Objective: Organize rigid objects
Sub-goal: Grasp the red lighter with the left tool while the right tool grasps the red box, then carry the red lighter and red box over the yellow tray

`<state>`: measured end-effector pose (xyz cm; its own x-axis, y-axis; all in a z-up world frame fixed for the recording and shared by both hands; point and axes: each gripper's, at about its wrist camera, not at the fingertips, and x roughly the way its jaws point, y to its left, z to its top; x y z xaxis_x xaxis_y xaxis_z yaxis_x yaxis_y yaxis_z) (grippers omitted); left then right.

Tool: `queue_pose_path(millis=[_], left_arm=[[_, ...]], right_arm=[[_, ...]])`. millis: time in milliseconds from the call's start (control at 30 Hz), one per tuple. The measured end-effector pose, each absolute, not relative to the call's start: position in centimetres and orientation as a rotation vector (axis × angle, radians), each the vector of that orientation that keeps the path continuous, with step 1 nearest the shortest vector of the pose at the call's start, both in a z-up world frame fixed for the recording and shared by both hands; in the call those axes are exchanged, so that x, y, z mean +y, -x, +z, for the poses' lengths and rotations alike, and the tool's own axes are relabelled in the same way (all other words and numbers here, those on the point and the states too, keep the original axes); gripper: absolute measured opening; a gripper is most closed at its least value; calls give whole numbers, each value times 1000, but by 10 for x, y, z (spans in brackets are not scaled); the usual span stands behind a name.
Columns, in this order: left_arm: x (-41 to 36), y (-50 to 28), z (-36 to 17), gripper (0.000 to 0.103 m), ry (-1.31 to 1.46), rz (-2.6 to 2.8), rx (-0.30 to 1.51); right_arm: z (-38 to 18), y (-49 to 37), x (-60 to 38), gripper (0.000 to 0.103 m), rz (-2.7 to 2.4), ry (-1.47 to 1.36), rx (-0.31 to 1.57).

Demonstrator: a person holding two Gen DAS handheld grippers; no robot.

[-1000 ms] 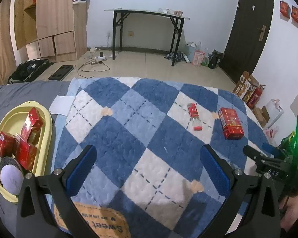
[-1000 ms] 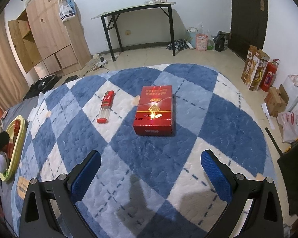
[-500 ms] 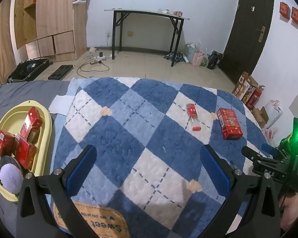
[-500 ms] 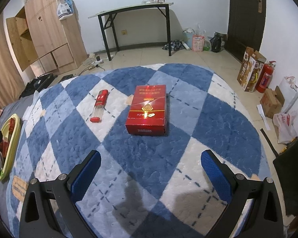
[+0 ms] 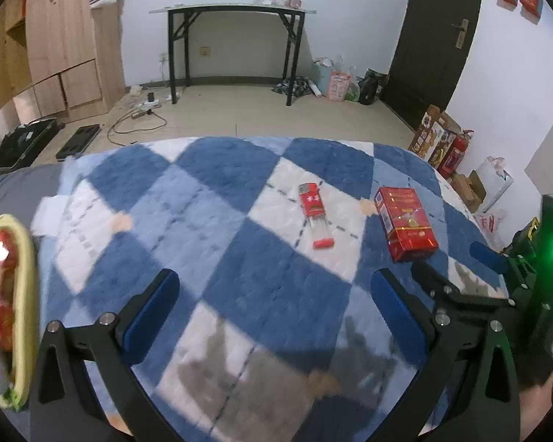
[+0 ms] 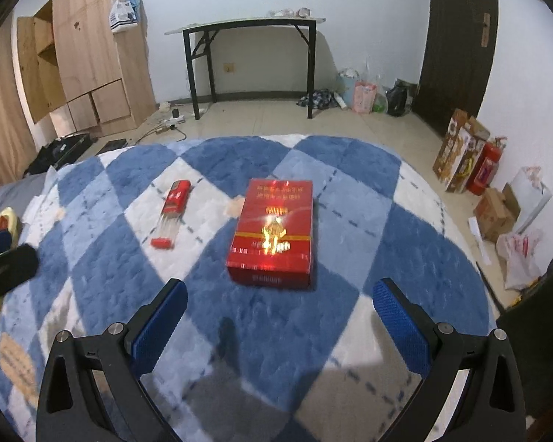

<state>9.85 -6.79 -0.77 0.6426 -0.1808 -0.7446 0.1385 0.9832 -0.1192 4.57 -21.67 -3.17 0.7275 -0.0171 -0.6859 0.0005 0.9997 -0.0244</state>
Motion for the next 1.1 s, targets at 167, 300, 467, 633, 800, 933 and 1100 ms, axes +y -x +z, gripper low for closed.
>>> queue_pose_path(millis=[167,300,467,633,800,933,1100], left_arm=[[-85,-134,-40,103,66,-203,894],[-97,-151,-58,102,87,-212,900],[-114,-172,-73,102,79,-191,907],[-117,-185,-80,82,55,-110,875],[-132,-167,-78,24,-52,-127,819],[-130,-160,-79,24,-63,-142,792],[-122,-143,-65,24,-62,-155,736]], right_arm=[[-52,-72,-221,102,-26,14,769],[-70,-97,-225,101,-51,61,767],[-80,-115,-245,101,-53,15,760],[-79,-122,-244,94,-6,48,720],[-84,-130,-244,68,29,50,719],[-80,-126,-241,57,51,50,704],[-69,-114,-244,57,50,33,664]])
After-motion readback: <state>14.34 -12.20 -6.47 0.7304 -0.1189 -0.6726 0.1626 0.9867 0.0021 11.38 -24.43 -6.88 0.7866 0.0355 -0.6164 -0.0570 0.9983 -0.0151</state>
